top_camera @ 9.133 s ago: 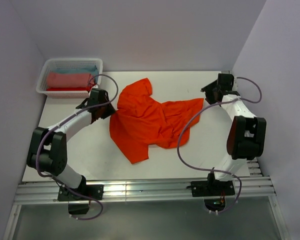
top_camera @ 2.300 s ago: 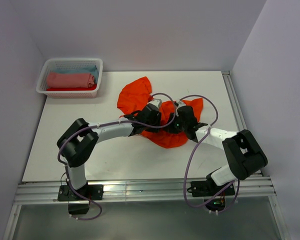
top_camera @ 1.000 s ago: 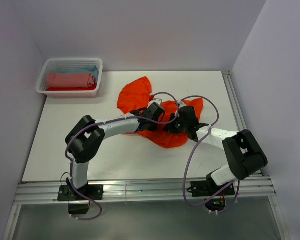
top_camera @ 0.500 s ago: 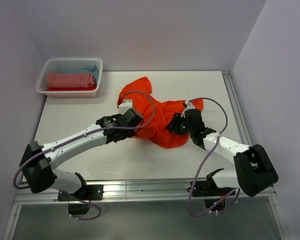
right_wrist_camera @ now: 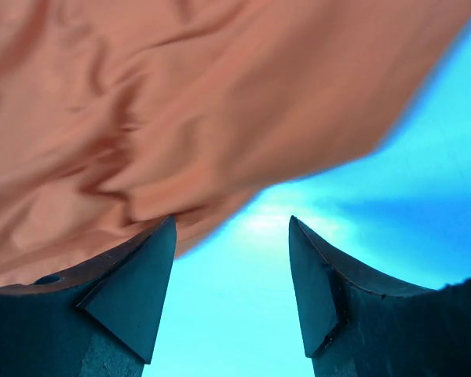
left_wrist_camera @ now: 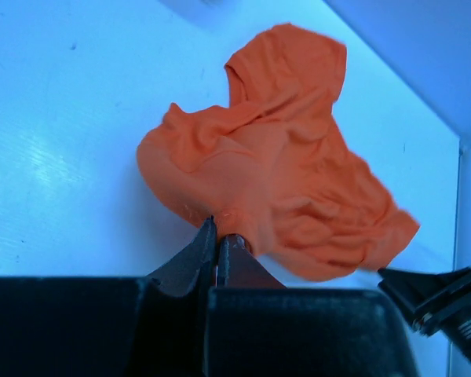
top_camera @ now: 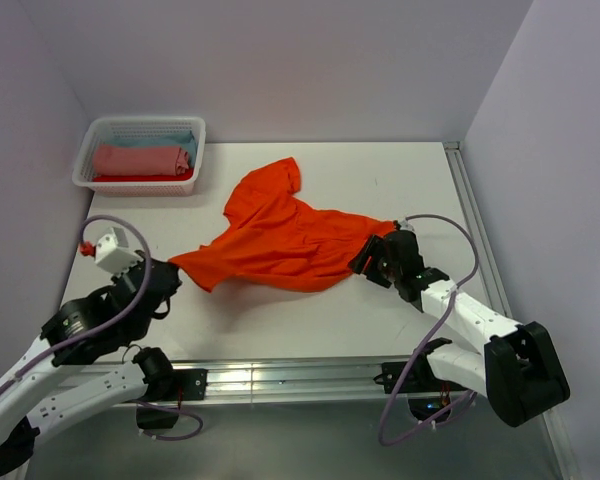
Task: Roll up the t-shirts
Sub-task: Flatten the tshirt
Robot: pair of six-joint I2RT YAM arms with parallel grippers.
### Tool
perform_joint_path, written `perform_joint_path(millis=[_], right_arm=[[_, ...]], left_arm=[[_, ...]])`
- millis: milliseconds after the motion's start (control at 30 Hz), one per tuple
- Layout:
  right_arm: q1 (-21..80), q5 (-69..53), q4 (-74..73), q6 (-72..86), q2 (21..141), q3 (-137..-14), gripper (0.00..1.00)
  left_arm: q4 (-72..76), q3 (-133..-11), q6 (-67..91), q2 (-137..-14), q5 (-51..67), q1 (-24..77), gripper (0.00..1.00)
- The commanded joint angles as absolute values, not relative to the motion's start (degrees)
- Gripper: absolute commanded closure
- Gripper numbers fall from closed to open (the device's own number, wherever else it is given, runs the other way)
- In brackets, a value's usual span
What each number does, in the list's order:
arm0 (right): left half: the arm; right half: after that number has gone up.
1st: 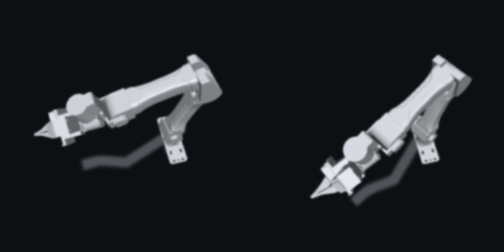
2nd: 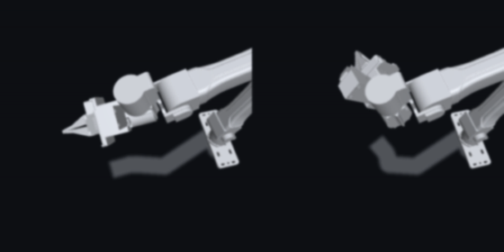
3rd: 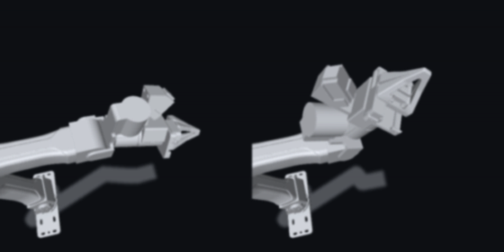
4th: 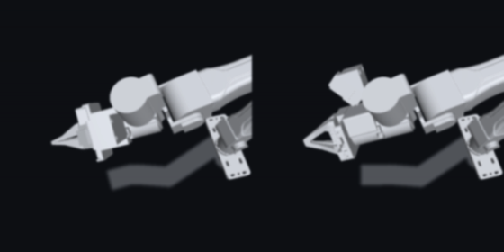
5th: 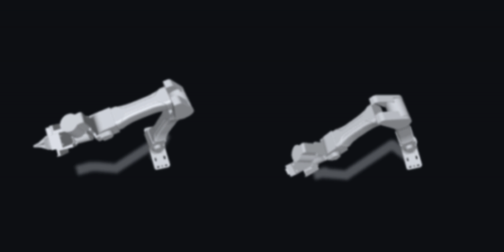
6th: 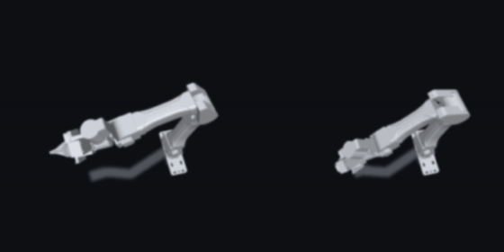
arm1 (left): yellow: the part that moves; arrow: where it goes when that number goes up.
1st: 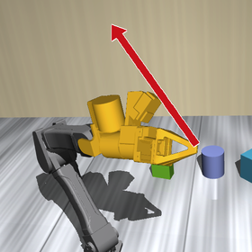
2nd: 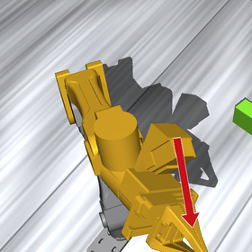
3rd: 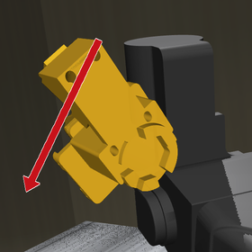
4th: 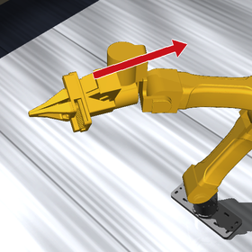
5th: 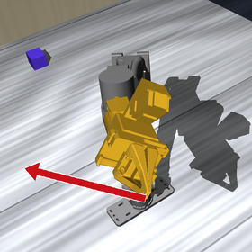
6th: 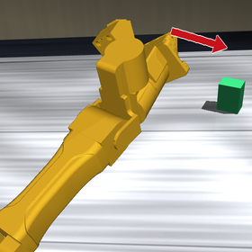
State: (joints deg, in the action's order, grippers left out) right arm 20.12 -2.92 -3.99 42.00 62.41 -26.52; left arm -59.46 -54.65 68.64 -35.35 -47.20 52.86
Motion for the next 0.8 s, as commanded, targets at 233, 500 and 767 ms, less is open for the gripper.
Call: perform_joint_path(millis=[233,500,767], right_arm=[[19.7,-8.6,-0.3,48.4,64.2,-21.8,0.36],[21.8,-6.8,-0.2,49.7,67.2,-21.8,0.35],[23.0,-1.7,0.9,48.3,73.7,-26.6,0.52]], left_arm=[[-66.7,-54.1,75.0,-32.7,-54.1,52.9,1.00],[-65.1,-54.1,72.9,-33.6,-53.4,52.9,1.00],[-65.1,-54.2,72.6,-33.2,-53.7,52.9,1.00]])
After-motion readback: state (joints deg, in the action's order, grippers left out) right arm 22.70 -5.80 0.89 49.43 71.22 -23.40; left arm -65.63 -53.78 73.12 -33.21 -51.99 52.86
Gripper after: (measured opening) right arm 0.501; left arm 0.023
